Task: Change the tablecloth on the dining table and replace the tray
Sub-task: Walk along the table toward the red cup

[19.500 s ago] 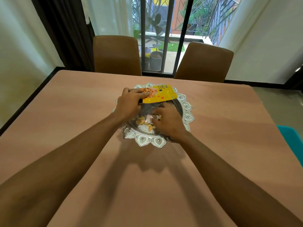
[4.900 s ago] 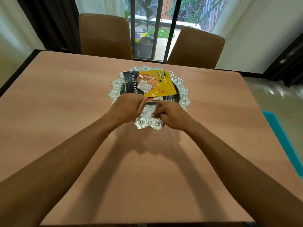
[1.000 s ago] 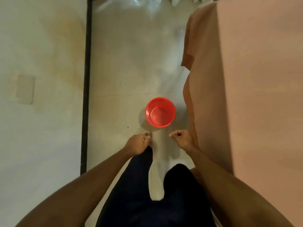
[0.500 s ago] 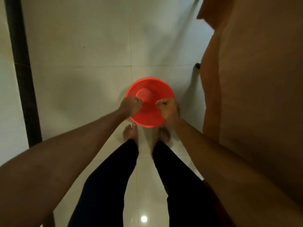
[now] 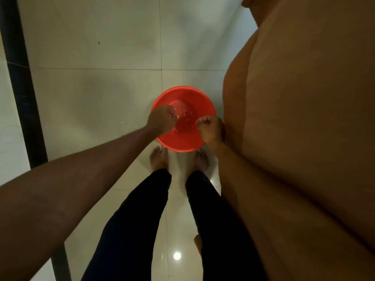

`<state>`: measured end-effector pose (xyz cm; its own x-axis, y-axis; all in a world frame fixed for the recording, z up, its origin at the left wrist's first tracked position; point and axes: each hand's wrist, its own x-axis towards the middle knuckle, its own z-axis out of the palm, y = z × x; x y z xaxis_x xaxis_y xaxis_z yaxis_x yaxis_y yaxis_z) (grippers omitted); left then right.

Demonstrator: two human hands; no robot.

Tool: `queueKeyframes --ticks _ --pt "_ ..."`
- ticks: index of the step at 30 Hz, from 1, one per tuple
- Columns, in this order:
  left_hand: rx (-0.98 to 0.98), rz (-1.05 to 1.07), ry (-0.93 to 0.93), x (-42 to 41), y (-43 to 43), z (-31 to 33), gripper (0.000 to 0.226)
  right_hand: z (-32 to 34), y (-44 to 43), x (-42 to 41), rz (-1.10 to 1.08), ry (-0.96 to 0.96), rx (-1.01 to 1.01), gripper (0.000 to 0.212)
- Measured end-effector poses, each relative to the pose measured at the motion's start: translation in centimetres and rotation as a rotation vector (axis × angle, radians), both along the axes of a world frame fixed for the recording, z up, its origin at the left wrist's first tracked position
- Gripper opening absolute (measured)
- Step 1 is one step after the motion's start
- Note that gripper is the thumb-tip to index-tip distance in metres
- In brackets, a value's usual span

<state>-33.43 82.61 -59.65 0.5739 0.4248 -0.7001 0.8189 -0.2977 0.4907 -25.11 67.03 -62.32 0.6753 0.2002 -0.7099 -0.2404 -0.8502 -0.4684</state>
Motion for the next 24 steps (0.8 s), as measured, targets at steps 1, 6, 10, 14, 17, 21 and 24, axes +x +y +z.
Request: queueKeyframes --ticks 1,6,10,14,17,21,24 --pt "0.025 -0.011 -0.003 -0.3 0.0 0.3 0.016 -0.2 0.1 0.0 -0.033 -0.013 0.025 0.029" --pt "0.091 -0.032 0.016 -1.5 0.3 2.5 0.009 1.6 0.6 0.2 -0.102 0.047 0.098 0.047" --pt "0.144 -0.047 0.021 -1.7 0.9 5.5 0.043 4.4 0.4 0.1 -0.049 0.108 0.071 0.043" --pt "0.131 -0.016 -0.015 -2.2 1.6 9.5 0.045 8.5 0.6 -0.3 0.007 0.185 0.095 0.034" --pt "0.115 0.003 -0.074 -2.2 2.4 13.2 0.033 12.6 0.9 -0.1 -0.002 0.215 0.152 0.021" --pt "0.114 -0.015 -0.165 -1.7 3.0 19.4 0.026 20.4 0.9 0.0 -0.025 0.127 0.239 0.013" --pt "0.107 0.029 -0.262 -0.7 2.9 24.9 0.024 27.9 0.2 0.7 0.031 -0.002 0.306 0.012"
